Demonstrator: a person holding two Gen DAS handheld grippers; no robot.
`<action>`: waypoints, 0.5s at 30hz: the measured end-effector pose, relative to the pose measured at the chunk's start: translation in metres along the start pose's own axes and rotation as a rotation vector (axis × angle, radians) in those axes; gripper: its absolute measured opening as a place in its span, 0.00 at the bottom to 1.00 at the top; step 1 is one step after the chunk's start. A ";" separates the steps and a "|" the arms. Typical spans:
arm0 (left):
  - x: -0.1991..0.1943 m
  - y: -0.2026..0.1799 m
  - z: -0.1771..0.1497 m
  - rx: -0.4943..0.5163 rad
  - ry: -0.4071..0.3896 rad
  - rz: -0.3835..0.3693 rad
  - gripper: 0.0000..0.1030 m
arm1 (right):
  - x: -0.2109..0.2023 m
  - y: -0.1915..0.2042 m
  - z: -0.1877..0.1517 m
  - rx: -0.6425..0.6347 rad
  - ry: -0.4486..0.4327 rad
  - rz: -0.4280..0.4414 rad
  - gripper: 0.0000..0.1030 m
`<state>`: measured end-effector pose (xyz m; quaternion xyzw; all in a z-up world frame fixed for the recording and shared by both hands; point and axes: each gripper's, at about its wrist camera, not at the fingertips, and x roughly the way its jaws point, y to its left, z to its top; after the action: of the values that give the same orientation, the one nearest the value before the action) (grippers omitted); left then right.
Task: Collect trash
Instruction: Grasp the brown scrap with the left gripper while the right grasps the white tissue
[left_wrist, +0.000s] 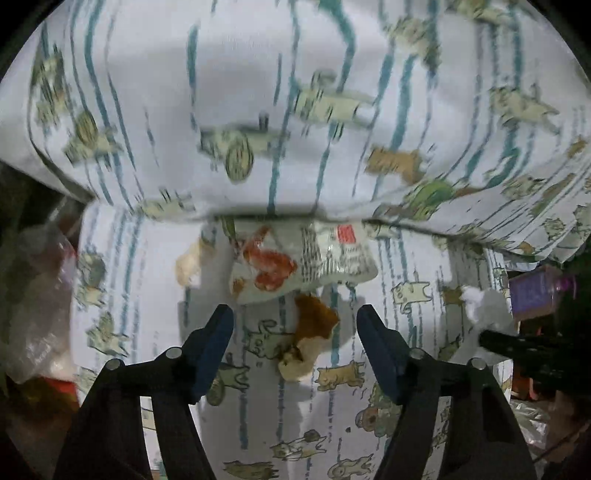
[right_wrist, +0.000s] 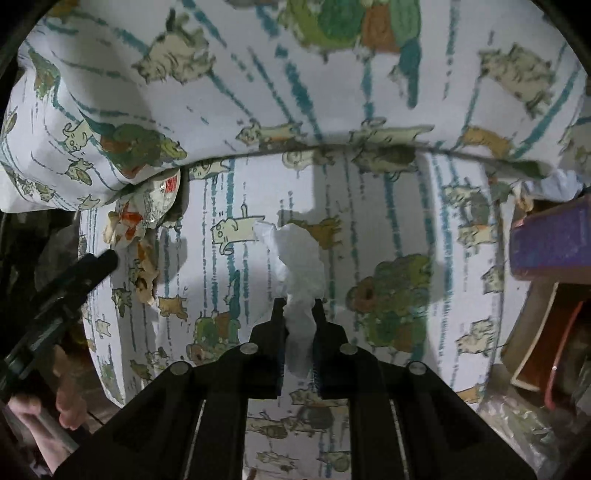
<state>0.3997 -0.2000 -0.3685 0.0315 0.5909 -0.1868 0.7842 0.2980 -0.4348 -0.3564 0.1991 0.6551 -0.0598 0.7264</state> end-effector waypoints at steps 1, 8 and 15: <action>0.006 0.001 0.000 -0.004 0.016 -0.005 0.64 | -0.002 -0.003 0.001 0.002 0.000 -0.001 0.11; 0.033 -0.005 -0.014 0.027 0.103 0.005 0.57 | -0.004 -0.010 0.007 0.024 0.010 0.010 0.11; 0.044 -0.010 -0.020 0.032 0.094 0.035 0.30 | 0.001 0.018 0.001 0.028 0.007 0.059 0.11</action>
<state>0.3884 -0.2153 -0.4135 0.0633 0.6235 -0.1806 0.7580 0.3049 -0.4187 -0.3540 0.2286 0.6507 -0.0468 0.7226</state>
